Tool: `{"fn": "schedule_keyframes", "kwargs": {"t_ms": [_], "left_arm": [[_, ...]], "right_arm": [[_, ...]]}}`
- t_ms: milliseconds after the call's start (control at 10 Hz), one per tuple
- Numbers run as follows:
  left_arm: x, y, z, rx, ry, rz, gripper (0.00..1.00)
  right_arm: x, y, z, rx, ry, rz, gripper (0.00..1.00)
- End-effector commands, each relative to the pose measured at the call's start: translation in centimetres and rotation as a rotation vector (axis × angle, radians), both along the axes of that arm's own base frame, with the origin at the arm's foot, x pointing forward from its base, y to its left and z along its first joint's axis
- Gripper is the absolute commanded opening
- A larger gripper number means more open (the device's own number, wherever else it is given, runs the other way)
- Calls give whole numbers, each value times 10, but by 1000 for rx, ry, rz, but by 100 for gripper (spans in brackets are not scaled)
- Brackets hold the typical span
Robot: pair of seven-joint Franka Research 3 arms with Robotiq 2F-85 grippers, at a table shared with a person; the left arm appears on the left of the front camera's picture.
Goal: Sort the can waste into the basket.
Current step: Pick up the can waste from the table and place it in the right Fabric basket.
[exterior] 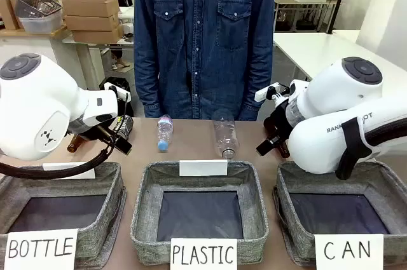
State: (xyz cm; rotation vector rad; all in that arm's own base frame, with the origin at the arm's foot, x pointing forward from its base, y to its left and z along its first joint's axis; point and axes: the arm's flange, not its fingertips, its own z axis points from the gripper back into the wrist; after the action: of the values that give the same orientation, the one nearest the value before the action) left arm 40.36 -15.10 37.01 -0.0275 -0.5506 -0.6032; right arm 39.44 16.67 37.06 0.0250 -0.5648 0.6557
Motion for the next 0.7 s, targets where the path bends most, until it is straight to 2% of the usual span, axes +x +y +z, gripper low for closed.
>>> {"fn": "schedule_keyframes", "kwargs": {"t_ms": [0,600], "left_arm": [[0,0,0,0,0,0,100],[0,0,0,0,0,0,100]], "right_arm": [[0,0,0,0,0,0,100],[0,0,0,0,0,0,100]]}}
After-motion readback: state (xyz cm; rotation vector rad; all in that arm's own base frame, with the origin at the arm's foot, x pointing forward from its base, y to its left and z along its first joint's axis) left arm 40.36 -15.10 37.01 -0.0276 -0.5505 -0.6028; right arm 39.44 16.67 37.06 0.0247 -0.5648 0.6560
